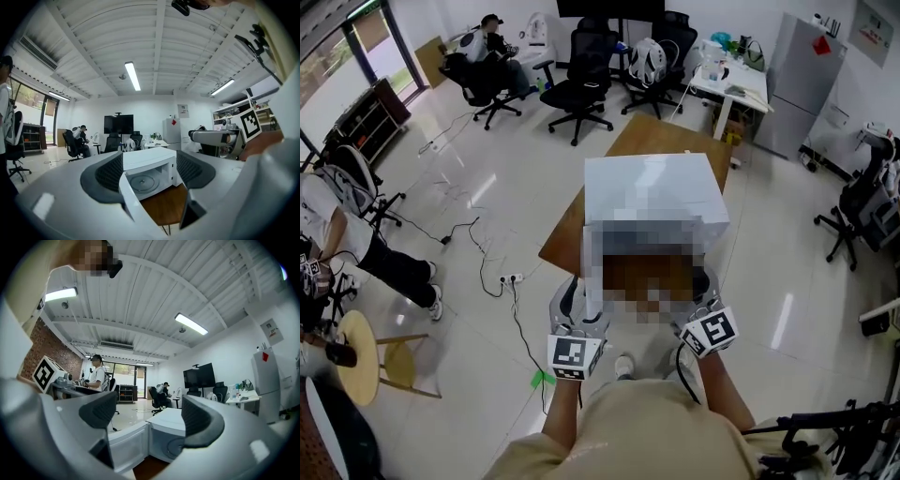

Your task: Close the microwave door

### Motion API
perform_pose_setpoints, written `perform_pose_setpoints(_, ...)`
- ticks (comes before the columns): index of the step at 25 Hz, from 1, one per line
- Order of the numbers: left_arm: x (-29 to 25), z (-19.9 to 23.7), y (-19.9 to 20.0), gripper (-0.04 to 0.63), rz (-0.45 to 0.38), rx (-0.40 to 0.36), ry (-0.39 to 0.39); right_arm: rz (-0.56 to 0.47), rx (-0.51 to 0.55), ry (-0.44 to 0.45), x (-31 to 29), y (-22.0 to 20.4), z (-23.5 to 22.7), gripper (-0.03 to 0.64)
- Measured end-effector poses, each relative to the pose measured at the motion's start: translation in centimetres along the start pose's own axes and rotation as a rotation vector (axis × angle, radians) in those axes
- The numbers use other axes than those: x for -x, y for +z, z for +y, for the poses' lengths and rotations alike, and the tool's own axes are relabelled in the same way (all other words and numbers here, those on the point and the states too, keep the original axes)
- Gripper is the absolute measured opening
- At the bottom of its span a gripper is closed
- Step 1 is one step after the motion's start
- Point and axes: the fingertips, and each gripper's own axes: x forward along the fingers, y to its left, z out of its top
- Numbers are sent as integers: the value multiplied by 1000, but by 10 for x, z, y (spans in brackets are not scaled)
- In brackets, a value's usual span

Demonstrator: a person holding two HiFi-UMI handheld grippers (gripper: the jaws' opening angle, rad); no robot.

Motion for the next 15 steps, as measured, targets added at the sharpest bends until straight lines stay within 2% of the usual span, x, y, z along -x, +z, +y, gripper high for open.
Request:
perform_pose_setpoints(4, -8, 32, -16, 342, 31, 31, 74, 4, -35, 53, -16, -17, -14, 431)
perform_pose_setpoints(6, -13, 50, -28, 351, 63, 8, 108, -1, -46, 68, -21, -20, -28, 430)
perform_pose_setpoints(8, -20, 71, -43, 359, 121, -28, 135, -1, -57, 84, -25, -22, -46, 430)
perform_pose_setpoints(10, -21, 88, -61, 377, 199, -11, 116, 0, -67, 95, -27, -23, -62, 426)
perform_pose_setpoints(11, -19, 94, -72, 418, 248, 22, 81, 0, -71, 99, -28, -25, -68, 426)
perform_pose_setpoints(12, -16, 100, -85, 513, 308, 49, 39, 0, -74, 100, -28, -27, -74, 426)
perform_pose_setpoints(13, -10, 110, -100, 574, 377, 47, 2, -1, -77, 101, -27, -29, -79, 426)
perform_pose_setpoints(15, 14, 145, -127, 592, 504, -40, -16, -5, -80, 99, -23, -34, -87, 425)
